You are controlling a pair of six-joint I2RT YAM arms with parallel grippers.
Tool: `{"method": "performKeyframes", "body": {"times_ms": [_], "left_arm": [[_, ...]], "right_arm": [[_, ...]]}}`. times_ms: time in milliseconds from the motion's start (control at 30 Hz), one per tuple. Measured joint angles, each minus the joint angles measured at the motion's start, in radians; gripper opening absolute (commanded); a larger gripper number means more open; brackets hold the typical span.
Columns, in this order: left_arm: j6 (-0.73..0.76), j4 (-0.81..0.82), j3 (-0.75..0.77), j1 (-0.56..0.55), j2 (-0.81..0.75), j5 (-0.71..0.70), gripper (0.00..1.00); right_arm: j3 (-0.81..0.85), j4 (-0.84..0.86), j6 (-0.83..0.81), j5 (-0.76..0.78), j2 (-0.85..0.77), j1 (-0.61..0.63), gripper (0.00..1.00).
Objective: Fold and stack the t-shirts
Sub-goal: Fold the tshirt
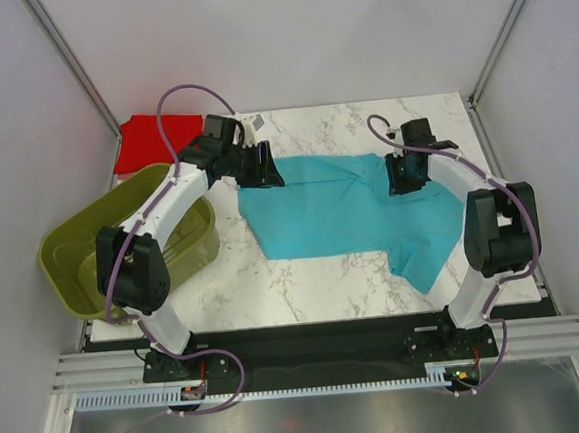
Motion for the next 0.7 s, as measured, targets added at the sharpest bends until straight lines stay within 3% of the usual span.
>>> {"method": "performKeyframes", "body": {"times_ms": [100,333,700], "left_arm": [[0.000,0.000,0.000,-0.004,0.004,-0.003,0.53],[-0.014,0.000,0.016,-0.011,0.092,-0.024,0.53],[-0.037,-0.005,0.281,0.000,0.376,-0.093,0.53]], "right_arm": [[-0.028,-0.025,0.035,0.070,-0.039,0.000,0.49],[0.023,-0.015,0.135,0.174,0.001,-0.055,0.47],[0.492,0.061,0.158,0.056,0.354,-0.216,0.46]]}}
